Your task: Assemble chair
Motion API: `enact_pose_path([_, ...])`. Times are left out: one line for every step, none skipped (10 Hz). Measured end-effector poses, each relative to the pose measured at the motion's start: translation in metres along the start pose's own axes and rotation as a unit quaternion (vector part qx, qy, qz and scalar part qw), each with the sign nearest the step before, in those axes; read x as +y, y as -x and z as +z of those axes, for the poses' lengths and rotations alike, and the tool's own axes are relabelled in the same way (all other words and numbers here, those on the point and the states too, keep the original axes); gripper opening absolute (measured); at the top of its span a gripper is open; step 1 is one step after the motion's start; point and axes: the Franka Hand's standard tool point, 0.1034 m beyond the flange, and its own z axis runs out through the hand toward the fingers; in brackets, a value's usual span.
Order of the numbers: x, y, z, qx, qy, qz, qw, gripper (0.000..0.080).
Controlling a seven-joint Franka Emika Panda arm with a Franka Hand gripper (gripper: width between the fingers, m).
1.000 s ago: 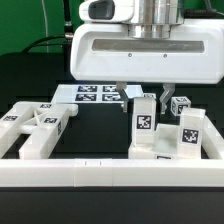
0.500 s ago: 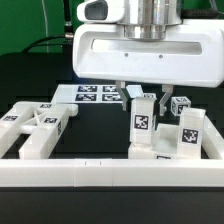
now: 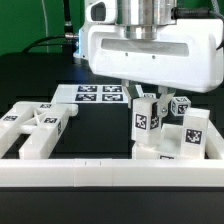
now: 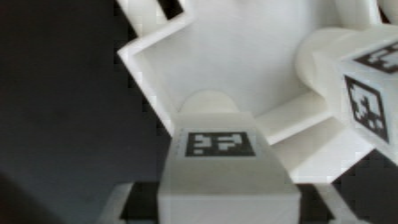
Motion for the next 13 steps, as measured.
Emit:
enact_pose_path([-0.0008, 0.0002, 0.0, -0.001, -0.003, 0.042, 0.999, 0.0291])
enact_pose_path([-0.0013, 0.0006, 0.0, -0.004, -0.006, 0.083, 0.997, 0.0291])
enact_pose_path([-0.0016, 0.0011, 0.0, -0.004, -0.006, 0.09, 0.996, 0.0291])
enact_pose_path([-0.0015, 0.0011, 0.0001, -0.004, -0.006, 0.075, 0.997, 0.0291])
enact_pose_path([-0.0013, 0.0015, 0.0003, -0.004, -0.005, 0.06, 0.998, 0.0365])
enact_pose_path([-0.0014, 0.0026, 0.0005, -0.005, -0.004, 0.047, 0.999, 0.054])
enact_pose_path([-0.0019, 0.0024, 0.0001, -0.005, -0.005, 0.034, 0.999, 0.054])
enact_pose_path([-0.0018, 0.0023, 0.0001, -0.004, -0.004, -0.029, 1.0, 0.063])
enact_pose_path([-0.0014, 0.0032, 0.0009, -0.004, -0.004, -0.077, 0.997, 0.0644])
enact_pose_path([-0.0025, 0.0048, 0.0008, -0.004, -0.003, -0.106, 0.994, 0.0644])
enact_pose_path([-0.0025, 0.0045, 0.0007, -0.002, -0.002, -0.164, 0.986, 0.0648])
enact_pose_path([-0.0029, 0.0045, 0.0005, -0.002, -0.002, -0.213, 0.977, 0.0649])
enact_pose_path([-0.003, 0.0046, 0.0005, -0.001, 0.0, -0.255, 0.967, 0.0649])
